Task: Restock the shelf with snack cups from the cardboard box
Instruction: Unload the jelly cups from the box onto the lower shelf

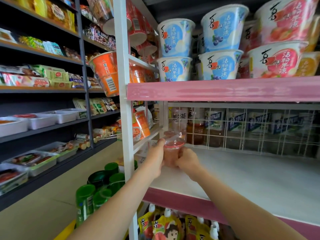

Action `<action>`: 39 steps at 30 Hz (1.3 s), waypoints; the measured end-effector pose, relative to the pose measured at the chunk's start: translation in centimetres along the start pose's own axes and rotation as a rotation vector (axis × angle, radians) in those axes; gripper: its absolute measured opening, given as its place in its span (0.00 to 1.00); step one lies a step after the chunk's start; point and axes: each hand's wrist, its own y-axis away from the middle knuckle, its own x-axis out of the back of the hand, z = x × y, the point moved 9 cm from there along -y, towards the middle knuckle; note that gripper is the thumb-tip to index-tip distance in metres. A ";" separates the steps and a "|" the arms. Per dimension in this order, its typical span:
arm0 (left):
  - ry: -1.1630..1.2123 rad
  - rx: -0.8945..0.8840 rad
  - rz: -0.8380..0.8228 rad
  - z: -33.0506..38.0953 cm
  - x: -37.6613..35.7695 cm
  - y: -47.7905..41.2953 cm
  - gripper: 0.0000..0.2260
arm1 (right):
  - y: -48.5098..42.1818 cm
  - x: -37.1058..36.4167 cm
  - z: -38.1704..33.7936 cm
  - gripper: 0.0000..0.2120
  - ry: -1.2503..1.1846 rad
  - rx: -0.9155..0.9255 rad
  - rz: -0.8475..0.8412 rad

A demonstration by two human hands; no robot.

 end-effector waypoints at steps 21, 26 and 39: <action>-0.701 -0.409 0.266 0.2 6.8 19.7 0.14 | 16.0 0.0 -6.1 0.22 0.036 0.436 0.048; -0.833 -0.267 0.387 -6.6 14.3 30.4 0.15 | 28.1 -9.4 -5.0 0.26 0.012 0.569 -0.311; -1.184 0.227 0.409 -17.2 22.1 51.6 0.17 | 49.6 -22.0 -3.1 0.43 0.120 0.719 -1.157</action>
